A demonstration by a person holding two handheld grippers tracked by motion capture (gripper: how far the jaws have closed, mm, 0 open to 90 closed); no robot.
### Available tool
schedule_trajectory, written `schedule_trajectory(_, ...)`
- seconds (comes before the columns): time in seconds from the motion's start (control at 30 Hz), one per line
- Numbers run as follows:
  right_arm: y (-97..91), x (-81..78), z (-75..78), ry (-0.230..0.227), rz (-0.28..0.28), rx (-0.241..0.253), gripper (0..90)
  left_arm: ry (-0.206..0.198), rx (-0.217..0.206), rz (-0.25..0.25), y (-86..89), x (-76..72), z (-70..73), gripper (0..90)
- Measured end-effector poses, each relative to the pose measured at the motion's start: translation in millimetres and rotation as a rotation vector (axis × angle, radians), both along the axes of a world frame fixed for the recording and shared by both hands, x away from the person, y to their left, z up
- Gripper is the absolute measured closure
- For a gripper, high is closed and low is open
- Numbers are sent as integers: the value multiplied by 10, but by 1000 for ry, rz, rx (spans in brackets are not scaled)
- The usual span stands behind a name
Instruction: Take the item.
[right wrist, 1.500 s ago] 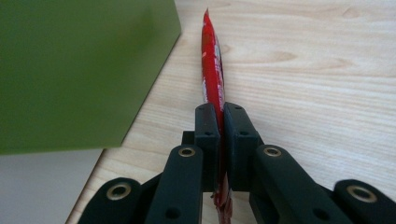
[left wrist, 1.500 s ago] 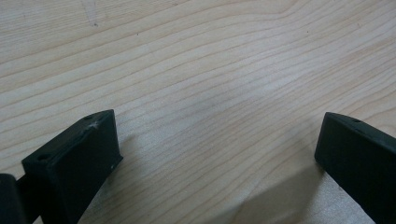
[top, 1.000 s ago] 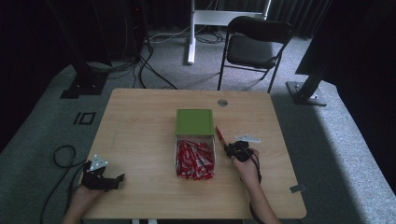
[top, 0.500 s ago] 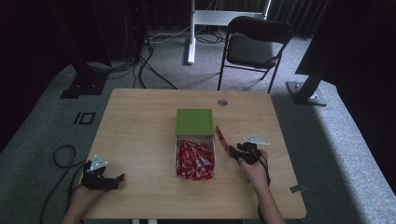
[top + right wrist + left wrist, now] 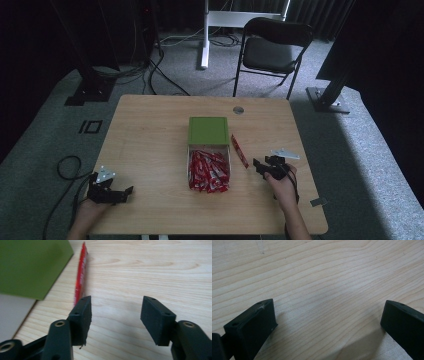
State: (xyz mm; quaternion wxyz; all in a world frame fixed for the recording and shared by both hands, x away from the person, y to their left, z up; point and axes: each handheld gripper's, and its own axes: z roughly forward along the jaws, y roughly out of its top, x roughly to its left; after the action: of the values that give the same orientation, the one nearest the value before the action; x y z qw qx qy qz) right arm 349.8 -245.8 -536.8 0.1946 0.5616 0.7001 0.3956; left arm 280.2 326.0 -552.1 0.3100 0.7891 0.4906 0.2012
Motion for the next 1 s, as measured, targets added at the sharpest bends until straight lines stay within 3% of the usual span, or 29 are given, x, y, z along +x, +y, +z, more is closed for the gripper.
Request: schedule_trajectory(1.0,-556,-233,-106,29,-140,-12,205,0,1,-1,2,0,0,7)
